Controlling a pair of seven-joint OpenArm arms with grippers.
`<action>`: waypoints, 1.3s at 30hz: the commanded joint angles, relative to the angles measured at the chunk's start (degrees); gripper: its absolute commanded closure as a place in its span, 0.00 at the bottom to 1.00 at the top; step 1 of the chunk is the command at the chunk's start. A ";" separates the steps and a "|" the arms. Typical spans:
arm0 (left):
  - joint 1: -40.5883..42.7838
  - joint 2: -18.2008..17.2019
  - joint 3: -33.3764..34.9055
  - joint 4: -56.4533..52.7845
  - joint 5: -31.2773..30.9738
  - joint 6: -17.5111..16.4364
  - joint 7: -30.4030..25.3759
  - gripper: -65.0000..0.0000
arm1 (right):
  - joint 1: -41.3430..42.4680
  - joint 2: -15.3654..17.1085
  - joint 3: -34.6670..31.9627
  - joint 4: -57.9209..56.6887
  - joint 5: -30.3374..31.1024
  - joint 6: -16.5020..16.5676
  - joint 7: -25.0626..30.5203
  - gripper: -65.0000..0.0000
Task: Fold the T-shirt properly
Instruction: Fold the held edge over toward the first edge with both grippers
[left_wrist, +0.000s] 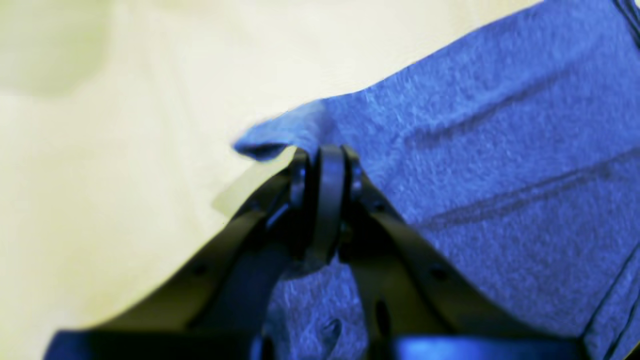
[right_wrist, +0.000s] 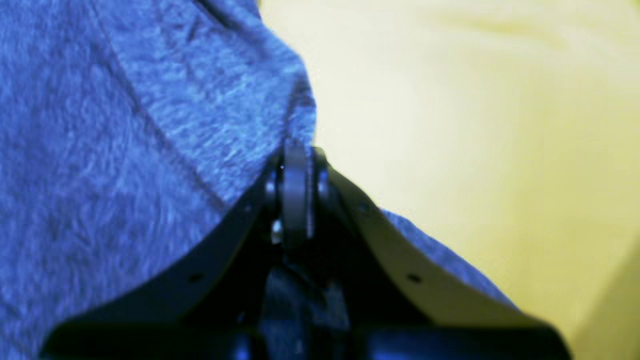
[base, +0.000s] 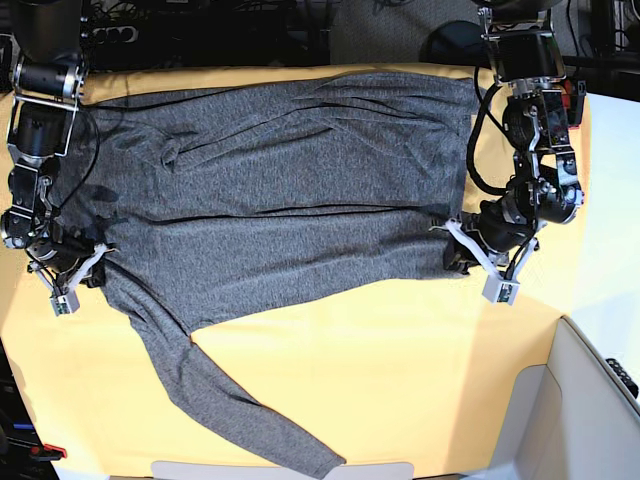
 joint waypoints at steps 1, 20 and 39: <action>-0.30 -0.48 -0.35 3.10 -0.89 -0.26 -2.74 1.00 | 0.98 0.89 1.10 2.96 0.91 0.16 1.47 1.00; 5.24 -0.74 -0.43 14.62 -0.81 -0.26 -3.27 1.00 | -21.44 0.36 15.78 31.62 0.91 0.25 1.29 1.00; 12.89 -2.50 -5.97 14.97 -0.72 -0.26 -2.92 1.00 | -28.30 0.98 22.20 28.45 0.64 0.25 1.29 1.00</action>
